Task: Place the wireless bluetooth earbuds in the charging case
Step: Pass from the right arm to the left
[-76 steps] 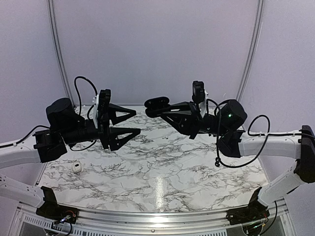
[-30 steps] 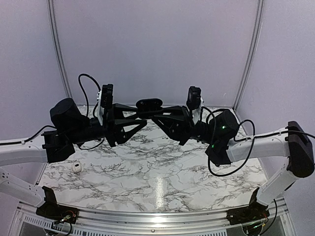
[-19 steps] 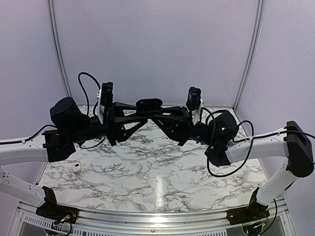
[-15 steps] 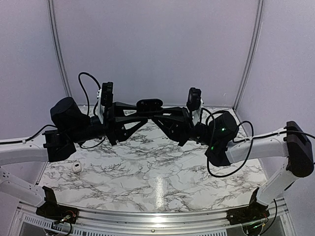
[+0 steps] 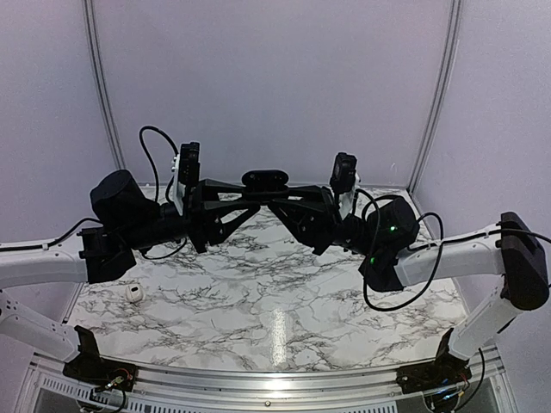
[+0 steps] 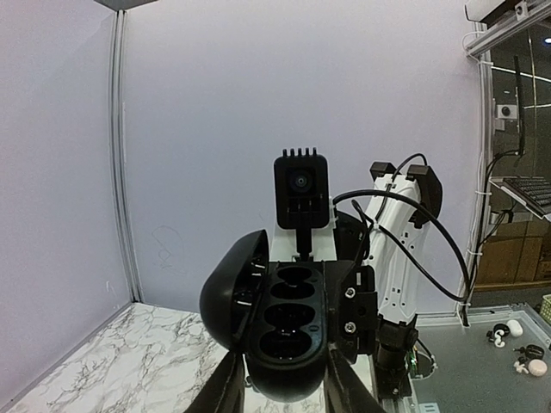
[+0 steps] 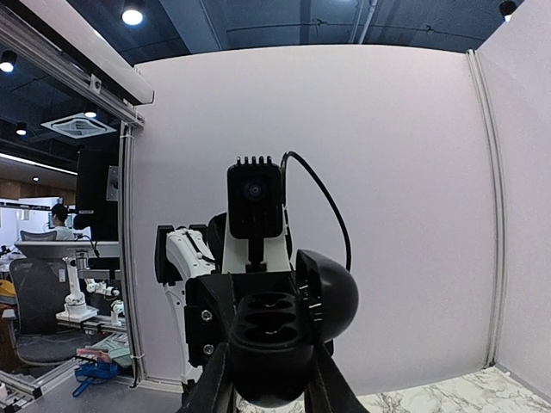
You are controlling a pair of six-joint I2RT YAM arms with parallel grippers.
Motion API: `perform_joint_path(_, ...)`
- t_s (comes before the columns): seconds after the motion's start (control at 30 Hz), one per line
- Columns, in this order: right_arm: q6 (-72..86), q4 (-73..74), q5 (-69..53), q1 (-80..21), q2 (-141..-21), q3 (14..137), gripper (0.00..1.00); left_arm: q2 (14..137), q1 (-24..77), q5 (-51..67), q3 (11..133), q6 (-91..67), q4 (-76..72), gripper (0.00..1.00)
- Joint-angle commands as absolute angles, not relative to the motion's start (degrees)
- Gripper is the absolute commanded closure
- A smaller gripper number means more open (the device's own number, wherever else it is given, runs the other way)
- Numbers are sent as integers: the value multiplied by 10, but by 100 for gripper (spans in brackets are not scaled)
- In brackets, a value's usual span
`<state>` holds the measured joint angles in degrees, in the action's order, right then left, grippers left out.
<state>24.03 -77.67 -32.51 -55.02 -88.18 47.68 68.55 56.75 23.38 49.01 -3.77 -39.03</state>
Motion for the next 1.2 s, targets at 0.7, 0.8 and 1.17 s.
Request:
perform_joint_path(0.7, 250, -804, -322, -555, -888, 478, 100, 701, 570, 240, 518, -45, -422, 61)
perform_joint_path(0.8, 250, -806, -321, -555, -887, 479, 100, 705, 570, 240, 520, -49, -423, 61)
perform_joint_path(1.17, 250, -808, -322, -555, -888, 477, 100, 702, 570, 242, 519, -52, -425, 76)
